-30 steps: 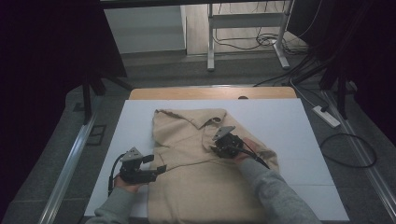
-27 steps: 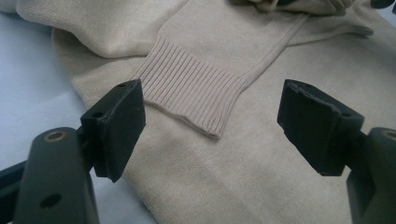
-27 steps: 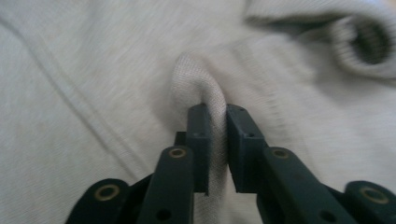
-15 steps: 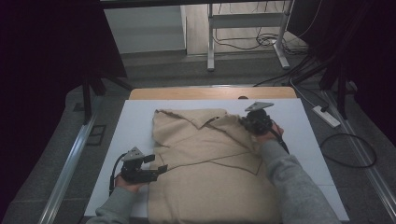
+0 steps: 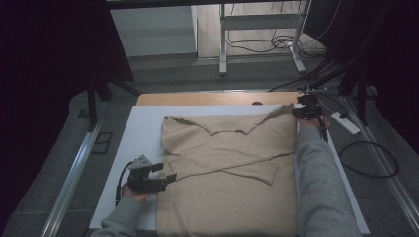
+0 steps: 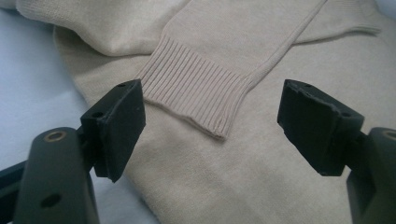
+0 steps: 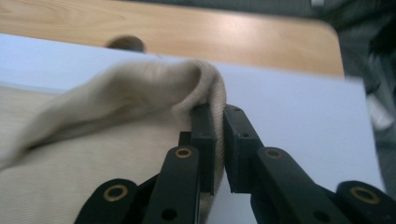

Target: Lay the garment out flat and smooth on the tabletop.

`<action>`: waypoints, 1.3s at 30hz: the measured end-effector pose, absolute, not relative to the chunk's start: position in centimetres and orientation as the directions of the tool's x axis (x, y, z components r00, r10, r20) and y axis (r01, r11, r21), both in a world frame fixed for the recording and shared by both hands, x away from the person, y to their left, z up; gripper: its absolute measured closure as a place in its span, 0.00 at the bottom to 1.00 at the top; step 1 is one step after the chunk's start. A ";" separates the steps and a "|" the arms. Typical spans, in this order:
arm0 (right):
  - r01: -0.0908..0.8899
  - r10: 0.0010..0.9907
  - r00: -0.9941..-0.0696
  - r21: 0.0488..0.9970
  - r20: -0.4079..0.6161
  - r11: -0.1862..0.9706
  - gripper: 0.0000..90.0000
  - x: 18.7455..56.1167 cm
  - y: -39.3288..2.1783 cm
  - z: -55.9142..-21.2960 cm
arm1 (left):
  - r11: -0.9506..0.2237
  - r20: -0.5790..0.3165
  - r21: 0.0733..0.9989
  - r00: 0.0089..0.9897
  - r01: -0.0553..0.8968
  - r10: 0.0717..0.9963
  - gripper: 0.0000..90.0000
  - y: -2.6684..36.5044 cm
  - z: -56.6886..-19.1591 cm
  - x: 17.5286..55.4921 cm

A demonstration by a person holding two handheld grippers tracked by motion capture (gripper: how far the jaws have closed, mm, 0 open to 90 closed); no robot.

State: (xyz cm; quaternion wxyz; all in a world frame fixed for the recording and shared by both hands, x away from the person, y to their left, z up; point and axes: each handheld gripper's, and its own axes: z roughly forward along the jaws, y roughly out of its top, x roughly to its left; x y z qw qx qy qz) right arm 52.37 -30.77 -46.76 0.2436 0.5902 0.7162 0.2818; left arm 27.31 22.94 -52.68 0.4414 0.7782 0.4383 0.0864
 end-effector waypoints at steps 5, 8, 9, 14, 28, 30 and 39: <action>0.679 0.956 -0.266 0.680 -0.124 0.277 0.59 50.9 -29.7 -47.8 | -0.227 -0.258 0.754 0.596 0.616 0.760 0.25 23.1 -52.9 27.5; 0.641 0.952 -0.290 0.719 -0.095 0.267 0.55 49.5 -29.4 -47.1 | -0.228 -0.257 0.753 0.595 0.617 0.761 0.25 23.0 -52.9 27.5; 0.627 0.946 -0.314 0.731 -0.079 0.269 0.53 48.7 -29.2 -46.8 | -0.228 -0.257 0.753 0.595 0.617 0.761 0.25 23.0 -52.9 27.5; 0.565 0.897 -0.434 0.751 -0.081 0.341 0.48 43.5 -28.3 -46.6 | -0.220 -0.254 0.754 0.584 0.619 0.771 0.24 23.2 -52.8 27.4; 0.598 0.870 -0.494 0.722 -0.011 0.348 0.43 31.9 -31.1 -50.8 | -0.168 -0.242 0.724 0.475 0.669 0.846 0.33 24.9 -53.4 28.1; 0.602 0.869 -0.496 0.721 0.000 0.343 0.43 31.5 -31.3 -50.9 | -0.181 -0.227 0.715 0.469 0.676 0.854 0.34 25.0 -53.6 28.3; 0.608 0.855 -0.518 0.713 0.022 0.349 0.41 30.8 -31.0 -51.1 | -0.247 -0.159 0.673 0.463 0.697 0.872 0.34 24.3 -54.5 29.1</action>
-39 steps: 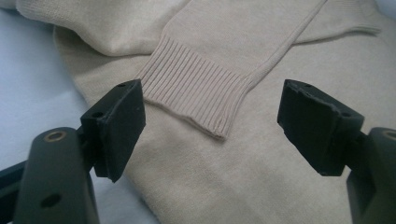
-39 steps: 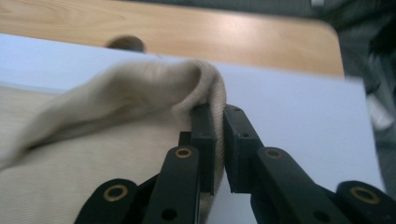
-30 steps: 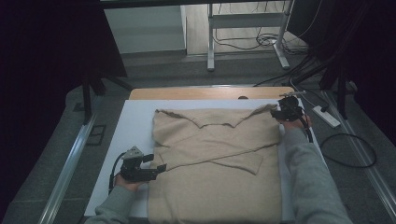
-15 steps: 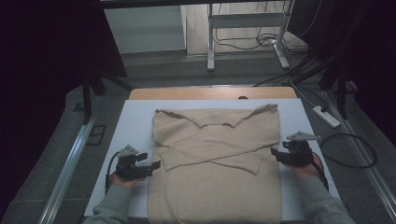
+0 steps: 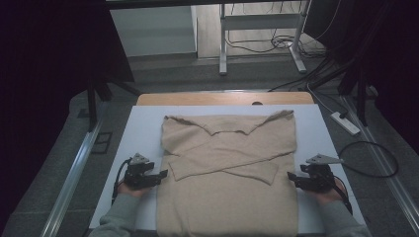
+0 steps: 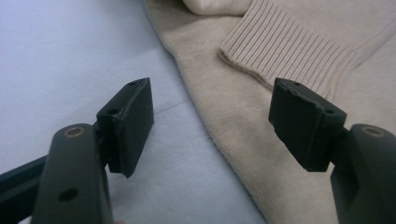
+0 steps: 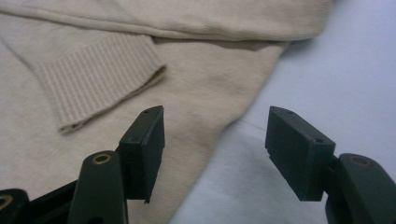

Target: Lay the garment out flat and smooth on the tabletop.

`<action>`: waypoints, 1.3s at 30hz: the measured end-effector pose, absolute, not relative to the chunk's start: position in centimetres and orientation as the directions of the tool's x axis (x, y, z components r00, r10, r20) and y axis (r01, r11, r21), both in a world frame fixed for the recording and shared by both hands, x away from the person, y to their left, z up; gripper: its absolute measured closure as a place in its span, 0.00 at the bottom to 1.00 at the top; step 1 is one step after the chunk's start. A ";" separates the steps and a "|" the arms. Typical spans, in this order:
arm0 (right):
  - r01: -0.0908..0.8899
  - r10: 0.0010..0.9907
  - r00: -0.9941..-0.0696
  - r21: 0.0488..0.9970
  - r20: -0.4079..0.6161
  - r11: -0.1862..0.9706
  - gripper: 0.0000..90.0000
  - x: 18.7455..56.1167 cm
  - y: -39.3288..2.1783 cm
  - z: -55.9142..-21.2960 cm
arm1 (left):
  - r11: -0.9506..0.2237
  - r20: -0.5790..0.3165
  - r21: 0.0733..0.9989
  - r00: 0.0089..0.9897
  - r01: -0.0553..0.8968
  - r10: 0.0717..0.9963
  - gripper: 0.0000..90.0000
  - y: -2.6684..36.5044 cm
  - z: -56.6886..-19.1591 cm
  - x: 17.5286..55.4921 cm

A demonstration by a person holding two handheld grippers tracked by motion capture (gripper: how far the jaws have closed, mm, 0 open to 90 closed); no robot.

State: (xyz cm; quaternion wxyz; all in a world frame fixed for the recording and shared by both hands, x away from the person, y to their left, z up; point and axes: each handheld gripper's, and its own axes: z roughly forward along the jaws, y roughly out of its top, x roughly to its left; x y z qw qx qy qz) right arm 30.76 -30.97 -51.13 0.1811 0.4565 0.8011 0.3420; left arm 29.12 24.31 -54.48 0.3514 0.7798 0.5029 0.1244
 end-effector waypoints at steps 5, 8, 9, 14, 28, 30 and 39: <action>0.613 0.841 -0.540 0.698 0.026 0.371 0.40 30.6 -30.5 -51.4 | -0.270 -0.141 0.670 0.476 0.692 0.868 0.40 23.8 -54.7 29.5; 0.613 0.837 -0.547 0.694 0.028 0.378 0.40 30.5 -30.3 -51.5 | -0.285 -0.124 0.668 0.480 0.687 0.868 0.48 23.5 -54.6 29.6; 0.617 0.832 -0.554 0.685 0.029 0.387 0.40 30.4 -30.1 -51.7 | -0.287 -0.121 0.669 0.481 0.686 0.868 0.51 23.5 -54.6 29.6; 0.628 0.839 -0.544 0.675 0.024 0.388 0.42 30.2 -29.8 -51.9 | -0.291 -0.138 0.669 0.499 0.684 0.856 0.64 23.5 -54.5 29.6; 0.628 0.829 -0.555 0.688 0.067 0.365 0.92 29.8 -29.8 -51.7 | -0.294 -0.196 0.658 0.534 0.693 0.822 0.92 23.5 -54.5 29.8; 0.634 0.827 -0.557 0.683 0.078 0.362 0.93 29.8 -30.0 -51.7 | -0.294 -0.198 0.657 0.535 0.695 0.822 0.92 23.6 -54.5 29.8; 0.638 0.823 -0.558 0.686 0.101 0.349 0.96 29.0 -30.8 -51.6 | -0.288 -0.218 0.653 0.538 0.700 0.814 0.93 24.2 -54.5 29.3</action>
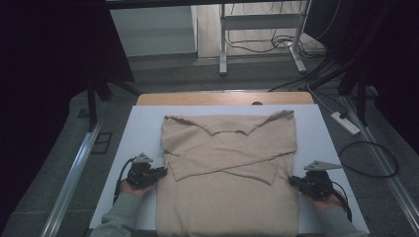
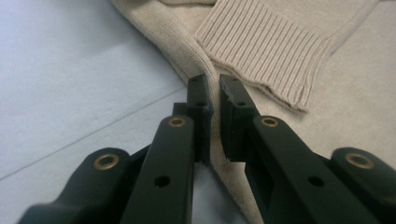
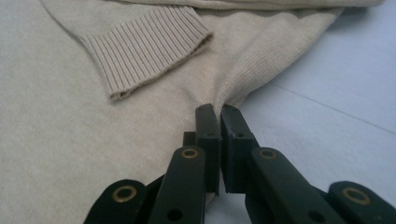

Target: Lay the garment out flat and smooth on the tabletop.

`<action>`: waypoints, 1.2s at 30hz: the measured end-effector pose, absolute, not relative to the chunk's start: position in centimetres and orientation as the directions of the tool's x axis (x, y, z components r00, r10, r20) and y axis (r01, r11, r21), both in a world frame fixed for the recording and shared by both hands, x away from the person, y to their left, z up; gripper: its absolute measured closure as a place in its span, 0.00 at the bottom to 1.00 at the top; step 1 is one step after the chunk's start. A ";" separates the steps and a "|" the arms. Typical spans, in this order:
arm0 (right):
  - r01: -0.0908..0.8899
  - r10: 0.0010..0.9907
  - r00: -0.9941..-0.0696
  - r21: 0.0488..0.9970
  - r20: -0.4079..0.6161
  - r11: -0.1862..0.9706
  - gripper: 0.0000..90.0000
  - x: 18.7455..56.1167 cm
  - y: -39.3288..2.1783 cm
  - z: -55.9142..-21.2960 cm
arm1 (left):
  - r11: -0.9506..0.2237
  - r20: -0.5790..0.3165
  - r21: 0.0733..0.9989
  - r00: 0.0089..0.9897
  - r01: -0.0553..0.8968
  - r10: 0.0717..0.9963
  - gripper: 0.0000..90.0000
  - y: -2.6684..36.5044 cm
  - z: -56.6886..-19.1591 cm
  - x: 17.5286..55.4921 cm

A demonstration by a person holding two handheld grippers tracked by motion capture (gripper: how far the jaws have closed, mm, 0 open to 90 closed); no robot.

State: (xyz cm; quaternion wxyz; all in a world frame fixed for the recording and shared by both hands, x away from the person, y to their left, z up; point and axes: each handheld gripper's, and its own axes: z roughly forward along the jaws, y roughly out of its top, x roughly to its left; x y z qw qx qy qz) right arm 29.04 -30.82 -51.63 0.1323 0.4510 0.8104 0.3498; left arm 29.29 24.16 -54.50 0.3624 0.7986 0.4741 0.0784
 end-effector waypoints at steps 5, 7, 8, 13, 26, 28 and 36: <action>0.639 0.823 -0.557 0.690 0.112 0.339 0.96 28.1 -31.5 -51.5 | -0.297 -0.218 0.654 0.549 0.696 0.807 0.93 24.3 -54.4 28.6; 0.640 0.823 -0.557 0.690 0.112 0.339 0.96 27.7 -31.7 -51.5 | -0.297 -0.219 0.654 0.550 0.696 0.806 0.93 24.3 -54.4 28.5; 0.639 0.822 -0.558 0.692 0.115 0.337 0.96 27.6 -31.8 -51.5 | -0.300 -0.217 0.652 0.551 0.696 0.806 0.93 24.3 -54.4 28.4; 0.632 0.819 -0.564 0.694 0.106 0.345 0.97 27.0 -31.9 -51.5 | -0.297 -0.226 0.654 0.554 0.696 0.801 0.93 24.3 -54.4 28.1; 0.626 0.804 -0.585 0.688 0.102 0.368 0.97 24.5 -32.4 -51.3 | -0.319 -0.241 0.654 0.589 0.686 0.771 0.94 25.0 -54.4 25.9; 0.625 0.803 -0.587 0.688 0.103 0.369 0.97 24.2 -32.5 -51.3 | -0.326 -0.242 0.653 0.596 0.684 0.765 0.94 25.1 -54.4 25.3; 0.617 0.783 -0.616 0.671 0.087 0.410 0.97 21.1 -32.8 -51.1 | -0.338 -0.265 0.650 0.620 0.681 0.739 0.94 25.7 -54.2 22.3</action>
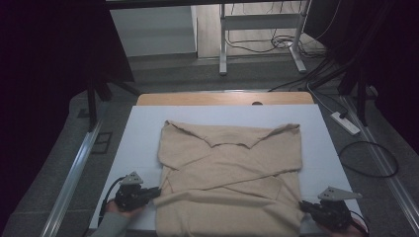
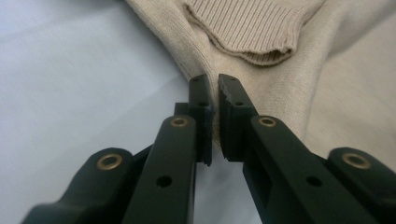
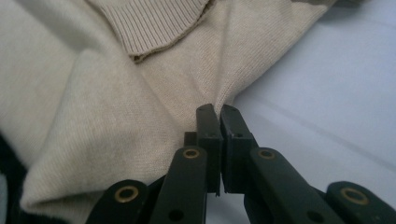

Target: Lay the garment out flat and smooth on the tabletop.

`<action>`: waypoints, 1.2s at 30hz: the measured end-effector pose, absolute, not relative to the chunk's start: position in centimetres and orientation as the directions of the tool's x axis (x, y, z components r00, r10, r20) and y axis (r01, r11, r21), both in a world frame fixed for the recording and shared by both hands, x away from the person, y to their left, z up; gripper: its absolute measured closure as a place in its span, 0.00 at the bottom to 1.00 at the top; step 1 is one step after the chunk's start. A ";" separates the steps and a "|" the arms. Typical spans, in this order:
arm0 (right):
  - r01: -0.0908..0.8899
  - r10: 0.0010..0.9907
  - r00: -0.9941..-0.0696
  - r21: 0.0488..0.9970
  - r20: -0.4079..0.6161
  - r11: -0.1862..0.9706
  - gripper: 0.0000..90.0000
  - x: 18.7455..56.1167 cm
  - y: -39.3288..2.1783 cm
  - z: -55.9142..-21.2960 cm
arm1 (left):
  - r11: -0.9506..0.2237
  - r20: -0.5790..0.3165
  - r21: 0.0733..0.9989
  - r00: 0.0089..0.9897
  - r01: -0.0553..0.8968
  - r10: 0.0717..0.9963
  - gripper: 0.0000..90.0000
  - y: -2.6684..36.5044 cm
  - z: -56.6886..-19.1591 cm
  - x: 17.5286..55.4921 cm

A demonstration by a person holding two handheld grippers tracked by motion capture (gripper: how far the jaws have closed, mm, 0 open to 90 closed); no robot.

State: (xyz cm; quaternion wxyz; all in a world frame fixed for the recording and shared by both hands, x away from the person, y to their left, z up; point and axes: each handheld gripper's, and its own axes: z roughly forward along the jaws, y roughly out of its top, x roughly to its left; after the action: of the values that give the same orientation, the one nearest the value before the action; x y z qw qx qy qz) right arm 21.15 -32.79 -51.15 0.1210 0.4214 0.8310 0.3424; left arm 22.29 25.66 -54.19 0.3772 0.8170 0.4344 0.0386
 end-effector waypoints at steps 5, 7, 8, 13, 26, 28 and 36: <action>0.613 0.773 -0.629 0.667 0.088 0.423 0.97 19.7 -33.1 -51.1 | -0.336 -0.272 0.656 0.627 0.676 0.730 0.94 25.8 -54.1 21.0; 0.607 0.771 -0.631 0.672 0.083 0.425 0.97 19.7 -33.1 -51.0 | -0.339 -0.265 0.657 0.627 0.674 0.732 0.94 25.8 -54.1 21.0; 0.604 0.771 -0.632 0.675 0.081 0.424 0.97 19.8 -33.1 -51.0 | -0.340 -0.257 0.662 0.628 0.668 0.735 0.94 25.7 -54.1 21.1; 0.591 0.767 -0.635 0.698 0.095 0.404 0.91 20.3 -33.0 -51.1 | -0.343 -0.190 0.698 0.624 0.629 0.758 0.79 25.2 -53.8 21.3; 0.500 0.778 -0.627 0.786 0.040 0.363 0.55 22.1 -32.2 -50.1 | -0.315 -0.130 0.759 0.606 0.570 0.785 0.38 23.5 -52.7 23.6; 0.490 0.773 -0.634 0.790 0.034 0.368 0.55 22.5 -31.7 -50.0 | -0.318 -0.132 0.760 0.613 0.567 0.779 0.36 22.9 -52.5 24.2; 0.441 0.714 -0.700 0.797 0.016 0.414 0.54 24.4 -29.1 -49.8 | -0.326 -0.121 0.766 0.623 0.553 0.773 0.31 21.8 -52.3 25.4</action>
State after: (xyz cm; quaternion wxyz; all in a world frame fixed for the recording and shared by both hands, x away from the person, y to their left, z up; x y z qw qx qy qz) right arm 24.42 -29.06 -49.78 0.1655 0.3501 0.8243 0.4130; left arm 25.44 21.78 -52.28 0.4080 0.8030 0.4130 0.1346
